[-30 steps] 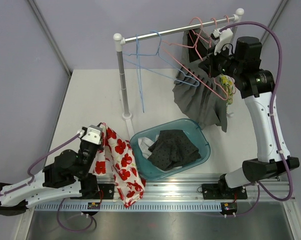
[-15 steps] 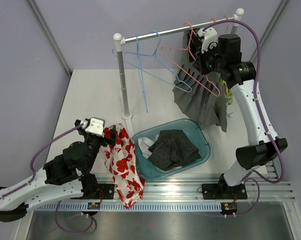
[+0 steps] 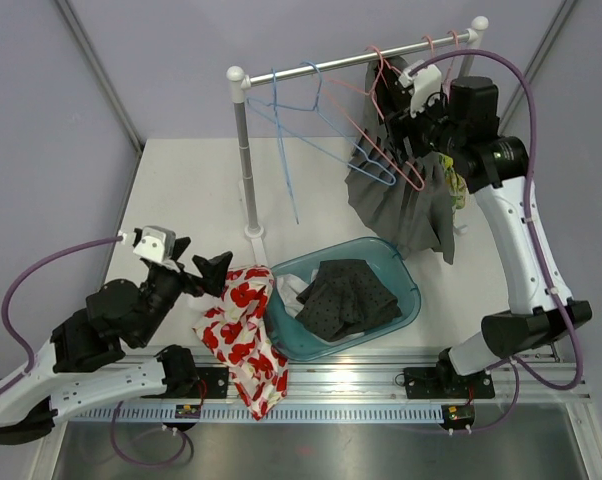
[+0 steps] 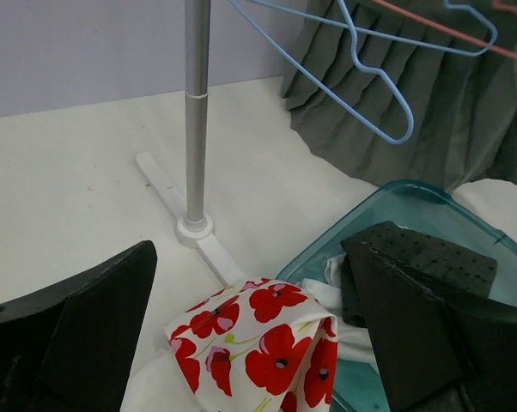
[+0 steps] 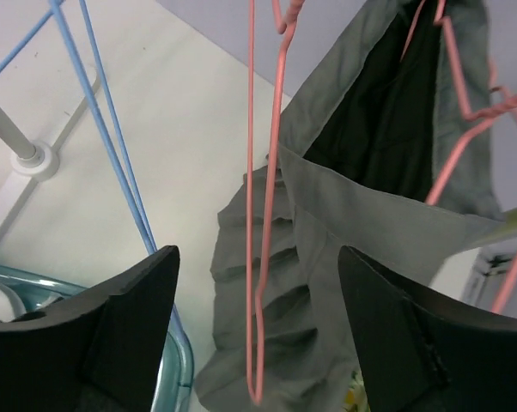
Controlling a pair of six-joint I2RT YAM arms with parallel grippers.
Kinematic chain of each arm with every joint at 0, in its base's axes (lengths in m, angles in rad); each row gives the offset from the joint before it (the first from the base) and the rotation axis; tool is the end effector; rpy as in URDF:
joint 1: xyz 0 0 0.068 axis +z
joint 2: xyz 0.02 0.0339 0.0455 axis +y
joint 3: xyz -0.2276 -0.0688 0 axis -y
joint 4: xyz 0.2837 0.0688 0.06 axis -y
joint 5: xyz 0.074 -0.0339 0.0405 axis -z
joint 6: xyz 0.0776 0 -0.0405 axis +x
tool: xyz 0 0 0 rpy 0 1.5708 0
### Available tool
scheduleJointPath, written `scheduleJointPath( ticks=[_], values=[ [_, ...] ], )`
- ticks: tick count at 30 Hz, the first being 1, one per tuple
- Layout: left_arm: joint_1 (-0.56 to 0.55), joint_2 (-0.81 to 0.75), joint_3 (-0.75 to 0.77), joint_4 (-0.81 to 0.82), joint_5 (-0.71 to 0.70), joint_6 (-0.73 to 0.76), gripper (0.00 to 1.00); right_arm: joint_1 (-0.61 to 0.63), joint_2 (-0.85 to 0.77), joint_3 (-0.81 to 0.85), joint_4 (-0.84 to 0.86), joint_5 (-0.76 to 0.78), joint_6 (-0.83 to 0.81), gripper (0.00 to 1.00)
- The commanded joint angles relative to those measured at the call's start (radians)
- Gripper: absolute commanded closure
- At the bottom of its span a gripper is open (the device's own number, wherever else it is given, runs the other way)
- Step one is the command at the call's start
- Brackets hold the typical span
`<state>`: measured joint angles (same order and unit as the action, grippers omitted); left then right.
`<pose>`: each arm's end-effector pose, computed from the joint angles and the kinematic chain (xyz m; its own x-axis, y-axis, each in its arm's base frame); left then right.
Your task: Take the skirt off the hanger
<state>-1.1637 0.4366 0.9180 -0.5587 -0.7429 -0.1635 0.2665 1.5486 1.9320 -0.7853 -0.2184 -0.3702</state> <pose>0.1148 -0.1337 0.3842 -0.0968 -0.0783 -0.9922 0.3989 0.9103 -0.1107 0.3751 0.1198 0.4442 -0.1892 -0.4178 -0.8886 -0.5555 0.7918 -0.2540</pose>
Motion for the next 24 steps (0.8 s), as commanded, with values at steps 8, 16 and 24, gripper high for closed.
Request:
scheduleJointPath(
  ticks=[8,16,24],
  values=[
    [0.002,-0.095,0.004,-0.017,0.057,-0.073,0.01,0.064,-0.262,-0.114,-0.208,-0.547,-0.303,0.01],
    [0.002,-0.061,0.027,-0.065,0.016,-0.093,0.01,0.491,-0.133,-0.265,-0.31,-0.574,-0.702,0.0],
    [0.001,-0.142,-0.025,-0.147,-0.049,-0.175,0.01,0.694,0.129,-0.188,-0.088,-0.364,-0.676,0.0]
  ],
)
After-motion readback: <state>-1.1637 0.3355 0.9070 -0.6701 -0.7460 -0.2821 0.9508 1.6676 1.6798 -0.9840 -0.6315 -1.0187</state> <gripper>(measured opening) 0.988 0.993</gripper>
